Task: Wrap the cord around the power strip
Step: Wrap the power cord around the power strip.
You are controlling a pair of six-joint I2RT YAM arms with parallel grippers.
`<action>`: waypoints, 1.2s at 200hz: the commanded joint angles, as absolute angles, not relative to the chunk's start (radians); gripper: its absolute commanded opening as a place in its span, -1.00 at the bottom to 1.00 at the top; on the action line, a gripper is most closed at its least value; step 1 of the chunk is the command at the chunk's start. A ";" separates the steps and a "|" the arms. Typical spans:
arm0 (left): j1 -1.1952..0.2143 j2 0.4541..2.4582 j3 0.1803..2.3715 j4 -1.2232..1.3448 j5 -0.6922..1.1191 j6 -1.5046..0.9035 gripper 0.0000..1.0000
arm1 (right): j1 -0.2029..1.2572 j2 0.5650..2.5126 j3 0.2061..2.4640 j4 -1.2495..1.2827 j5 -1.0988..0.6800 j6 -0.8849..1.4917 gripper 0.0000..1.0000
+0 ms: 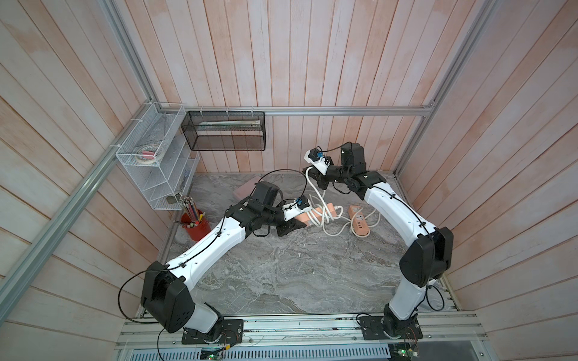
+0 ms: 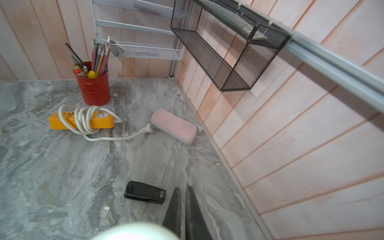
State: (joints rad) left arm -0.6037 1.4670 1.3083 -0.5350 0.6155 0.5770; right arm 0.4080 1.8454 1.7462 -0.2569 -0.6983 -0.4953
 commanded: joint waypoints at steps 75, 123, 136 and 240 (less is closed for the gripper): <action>-0.633 1.313 1.237 -0.124 0.699 0.381 -1.00 | 0.371 1.893 1.212 0.642 -0.831 0.189 0.03; -0.583 1.293 1.224 -0.012 0.616 0.272 -1.00 | 0.377 1.881 1.024 0.768 -0.735 0.242 0.07; -0.569 1.287 1.221 0.008 0.591 0.250 -1.00 | 0.378 1.879 0.982 0.791 -0.707 0.245 0.07; -0.446 1.299 1.275 -0.023 0.406 0.202 -1.00 | 0.449 1.792 0.894 0.644 -0.485 0.088 -1.00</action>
State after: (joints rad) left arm -0.4923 1.3247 1.2247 -0.0750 0.4805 0.2115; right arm 0.4129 1.8484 0.9081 0.7395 -0.5957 0.1902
